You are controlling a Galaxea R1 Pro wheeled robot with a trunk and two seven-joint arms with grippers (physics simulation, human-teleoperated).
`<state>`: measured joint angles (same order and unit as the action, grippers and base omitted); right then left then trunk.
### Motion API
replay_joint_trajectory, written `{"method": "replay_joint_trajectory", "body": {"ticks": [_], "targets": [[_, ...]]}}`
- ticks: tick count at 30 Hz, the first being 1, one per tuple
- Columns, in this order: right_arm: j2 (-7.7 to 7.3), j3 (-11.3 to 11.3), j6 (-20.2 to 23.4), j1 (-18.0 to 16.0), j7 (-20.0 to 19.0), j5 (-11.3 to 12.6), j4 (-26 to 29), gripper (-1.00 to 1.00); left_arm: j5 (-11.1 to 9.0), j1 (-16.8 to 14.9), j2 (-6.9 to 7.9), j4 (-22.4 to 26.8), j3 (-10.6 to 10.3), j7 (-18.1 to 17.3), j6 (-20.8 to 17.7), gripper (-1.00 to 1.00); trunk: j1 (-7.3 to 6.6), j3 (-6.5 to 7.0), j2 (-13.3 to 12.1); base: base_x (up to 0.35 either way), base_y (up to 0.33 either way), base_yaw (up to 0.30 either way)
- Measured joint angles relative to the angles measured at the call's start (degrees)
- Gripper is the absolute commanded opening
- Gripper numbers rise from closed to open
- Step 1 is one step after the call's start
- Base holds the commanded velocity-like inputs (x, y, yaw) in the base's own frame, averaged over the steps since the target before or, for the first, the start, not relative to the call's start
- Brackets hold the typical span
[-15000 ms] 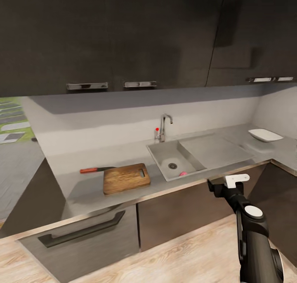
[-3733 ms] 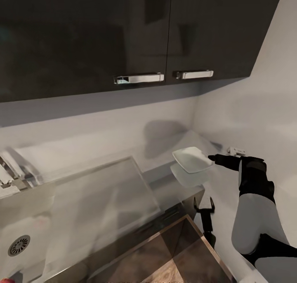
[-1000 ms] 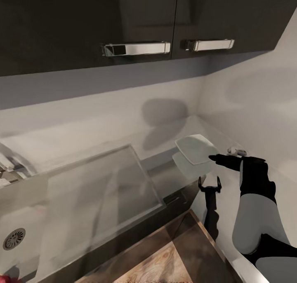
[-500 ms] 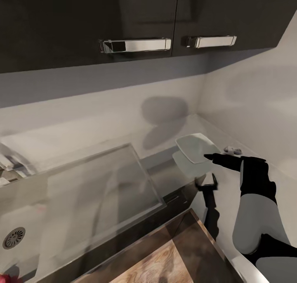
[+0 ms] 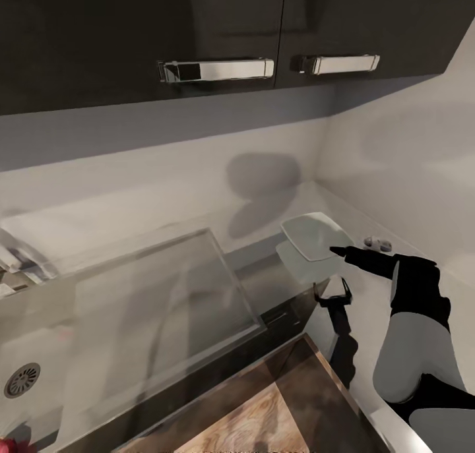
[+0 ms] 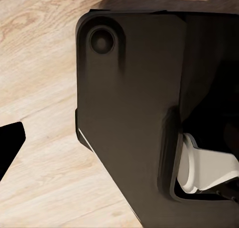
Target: In the kitchen, take the Vidalia onion out of the sink, dice it on the chopping board with the paring knife, put the diced onion into the bowl on the countertop, then place both the paring knife and the chopping board into the sink.
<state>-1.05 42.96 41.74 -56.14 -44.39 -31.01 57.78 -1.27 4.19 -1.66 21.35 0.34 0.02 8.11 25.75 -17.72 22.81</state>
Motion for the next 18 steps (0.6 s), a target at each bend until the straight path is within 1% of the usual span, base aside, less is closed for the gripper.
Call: {"method": "replay_joint_trajectory", "body": {"ticks": [18], "targets": [[-0.03, 0.4, 0.0, 0.0, -0.6, 0.0, 0.0, 1.00, 0.0, 0.0, 0.00, 0.0, 0.0, 0.0, 0.0, 1.00, 0.00, -1.62, 0.0, 0.001, 0.000, 0.000]]}}
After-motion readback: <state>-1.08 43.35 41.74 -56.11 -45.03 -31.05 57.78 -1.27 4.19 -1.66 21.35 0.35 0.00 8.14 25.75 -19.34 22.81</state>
